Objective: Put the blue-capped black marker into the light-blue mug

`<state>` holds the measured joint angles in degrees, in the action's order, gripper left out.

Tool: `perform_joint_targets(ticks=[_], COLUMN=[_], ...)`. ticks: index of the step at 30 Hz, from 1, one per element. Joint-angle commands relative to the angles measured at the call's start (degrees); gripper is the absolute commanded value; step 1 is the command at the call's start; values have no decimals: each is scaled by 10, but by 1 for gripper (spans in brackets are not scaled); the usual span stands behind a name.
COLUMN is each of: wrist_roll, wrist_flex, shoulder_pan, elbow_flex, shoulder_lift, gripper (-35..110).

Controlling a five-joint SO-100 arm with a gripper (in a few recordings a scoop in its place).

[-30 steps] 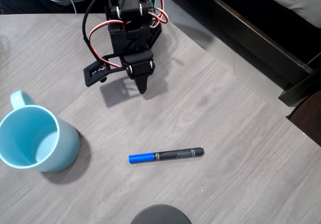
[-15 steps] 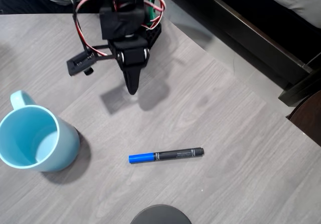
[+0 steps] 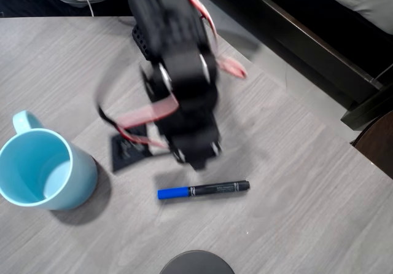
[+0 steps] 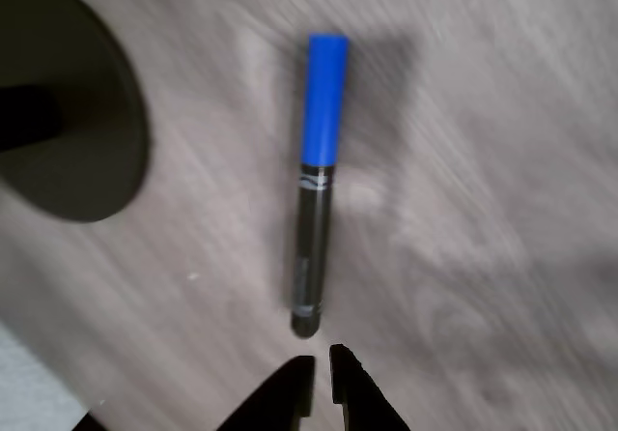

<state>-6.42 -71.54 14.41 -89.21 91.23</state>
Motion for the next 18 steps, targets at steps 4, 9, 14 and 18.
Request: perform_joint_targets(ticks=[4, 9, 14, 18], wrist_roll=[-31, -35, -35, -31], wrist_flex=[47, 74, 82, 90], shoulder_pan=[25, 25, 17, 9], elbow_flex=[38, 38, 38, 38], shoulder_lift=[-112, -152, -172, -191], gripper=[16, 17, 17, 17])
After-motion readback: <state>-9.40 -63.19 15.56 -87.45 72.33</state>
